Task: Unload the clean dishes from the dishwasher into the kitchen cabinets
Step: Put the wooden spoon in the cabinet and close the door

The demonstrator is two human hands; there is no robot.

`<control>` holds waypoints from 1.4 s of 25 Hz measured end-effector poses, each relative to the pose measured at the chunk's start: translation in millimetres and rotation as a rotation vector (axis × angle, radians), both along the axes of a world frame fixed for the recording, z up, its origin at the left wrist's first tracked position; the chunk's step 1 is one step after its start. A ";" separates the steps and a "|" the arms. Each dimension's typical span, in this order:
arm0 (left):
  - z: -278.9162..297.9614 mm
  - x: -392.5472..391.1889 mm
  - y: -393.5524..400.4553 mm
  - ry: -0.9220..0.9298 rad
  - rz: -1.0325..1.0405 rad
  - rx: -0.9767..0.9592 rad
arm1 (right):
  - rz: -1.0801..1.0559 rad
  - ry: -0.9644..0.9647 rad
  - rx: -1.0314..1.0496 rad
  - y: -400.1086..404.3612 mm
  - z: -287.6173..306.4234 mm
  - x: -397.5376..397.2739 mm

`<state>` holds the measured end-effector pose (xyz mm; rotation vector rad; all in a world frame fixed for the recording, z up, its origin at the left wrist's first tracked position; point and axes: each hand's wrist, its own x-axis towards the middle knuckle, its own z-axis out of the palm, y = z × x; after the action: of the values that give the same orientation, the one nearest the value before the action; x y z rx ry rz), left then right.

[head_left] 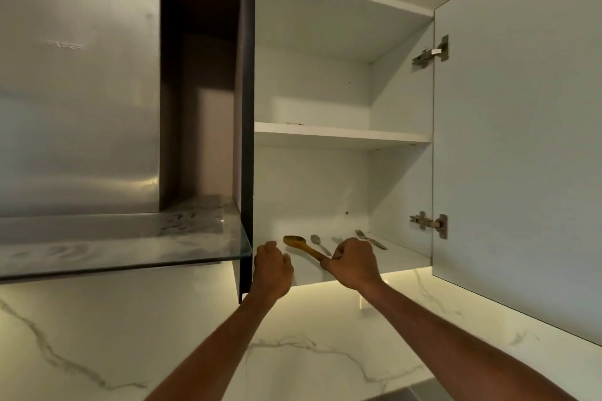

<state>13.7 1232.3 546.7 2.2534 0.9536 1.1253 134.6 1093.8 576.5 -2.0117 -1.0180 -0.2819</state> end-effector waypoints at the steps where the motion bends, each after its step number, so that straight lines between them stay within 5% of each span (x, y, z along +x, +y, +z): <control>1: -3.1 6.6 11.3 0.014 0.032 0.002 | 0.006 -0.006 -0.013 24.4 -3.2 2.3; 8: 3.3 28.1 38.5 0.204 0.083 0.169 | -0.026 -0.040 -0.058 116.1 -16.1 15.5; 16: -24.2 42.4 65.7 0.175 0.064 0.286 | 0.009 -0.100 -0.002 114.3 -17.0 29.5; 24: -10.4 32.5 55.2 0.207 0.090 0.322 | 0.070 -0.662 0.040 -63.1 8.2 27.3; 29: 26.8 40.5 -32.7 0.288 0.122 0.664 | -0.180 -0.911 0.152 -244.0 34.4 10.3; 33: 50.8 73.5 -201.7 0.197 -0.293 1.052 | -0.471 -0.950 0.216 -378.4 31.9 19.0; 35: 63.3 87.9 -283.0 0.191 -0.473 1.335 | -0.701 -0.822 0.225 -432.7 20.1 29.9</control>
<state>101.6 949.3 610.1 3.3148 -0.5615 1.5338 164.5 661.1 596.6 -1.9901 -0.6301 -1.6153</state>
